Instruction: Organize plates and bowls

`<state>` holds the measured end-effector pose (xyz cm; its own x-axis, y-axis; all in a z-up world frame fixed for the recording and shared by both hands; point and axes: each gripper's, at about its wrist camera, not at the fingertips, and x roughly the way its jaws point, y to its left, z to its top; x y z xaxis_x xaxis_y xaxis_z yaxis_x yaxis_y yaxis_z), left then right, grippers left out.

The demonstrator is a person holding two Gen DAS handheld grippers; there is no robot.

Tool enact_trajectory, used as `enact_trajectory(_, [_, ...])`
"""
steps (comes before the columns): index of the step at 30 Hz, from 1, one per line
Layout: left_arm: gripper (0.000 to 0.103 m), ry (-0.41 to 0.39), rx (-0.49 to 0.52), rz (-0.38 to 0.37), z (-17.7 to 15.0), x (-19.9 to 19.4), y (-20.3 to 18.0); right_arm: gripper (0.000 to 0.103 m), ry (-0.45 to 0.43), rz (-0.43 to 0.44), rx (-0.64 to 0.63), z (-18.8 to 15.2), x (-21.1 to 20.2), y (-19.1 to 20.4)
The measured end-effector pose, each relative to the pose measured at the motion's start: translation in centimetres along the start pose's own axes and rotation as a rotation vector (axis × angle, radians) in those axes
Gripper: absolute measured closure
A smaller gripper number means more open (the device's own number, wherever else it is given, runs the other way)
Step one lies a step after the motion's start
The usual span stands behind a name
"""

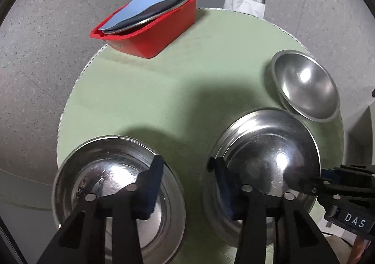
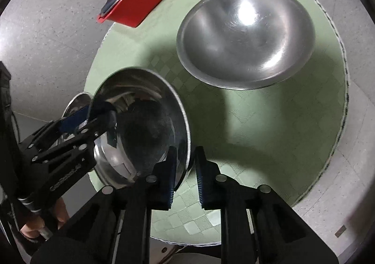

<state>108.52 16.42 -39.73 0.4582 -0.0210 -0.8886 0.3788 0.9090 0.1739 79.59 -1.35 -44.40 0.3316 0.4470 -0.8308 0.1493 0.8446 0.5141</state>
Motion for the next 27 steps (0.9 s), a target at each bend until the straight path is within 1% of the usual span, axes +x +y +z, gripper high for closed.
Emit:
enact_trajectory(2, [0.068,-0.002,0.003,-0.009,0.1,0.2,0.0,0.089,-0.004,0.016,0.002,0.3,0.0,0.0])
enact_trajectory(3, [0.073,-0.003,0.006,-0.016,0.1,0.2,0.0,0.089,-0.006,0.022,0.004,0.3,-0.1,-0.1])
enact_trajectory(4, [0.075,-0.004,0.008,-0.03,0.3,0.3,0.0,0.089,-0.008,0.031,0.007,0.4,-0.1,-0.1])
enact_trajectory(7, [0.078,-0.008,0.02,-0.052,0.6,0.2,-0.3,0.09,-0.023,0.048,-0.004,0.4,-0.4,0.4])
enact_trajectory(8, [0.082,-0.01,0.029,-0.067,0.7,0.1,-0.5,0.09,-0.032,0.052,-0.011,0.4,-0.7,0.6])
enact_trajectory(11, [0.082,-0.014,0.043,-0.058,0.8,-0.2,-0.9,0.09,-0.044,0.056,-0.022,0.3,-1.2,0.7])
enact_trajectory(15, [0.085,-0.022,0.032,-0.084,1.2,-0.1,-0.9,0.09,-0.046,0.067,0.002,0.4,-1.4,0.3])
enact_trajectory(18, [0.086,-0.047,0.027,-0.097,1.4,-0.9,-0.5,0.089,-0.055,0.071,0.01,0.6,-2.2,0.1])
enact_trajectory(22, [0.086,-0.105,-0.006,-0.098,1.5,-3.3,1.2,0.089,-0.076,0.083,-0.017,0.7,-4.3,0.7])
enact_trajectory(27, [0.086,-0.19,-0.081,-0.055,1.0,-7.1,5.2,0.089,-0.089,0.119,-0.096,1.8,-6.0,4.3])
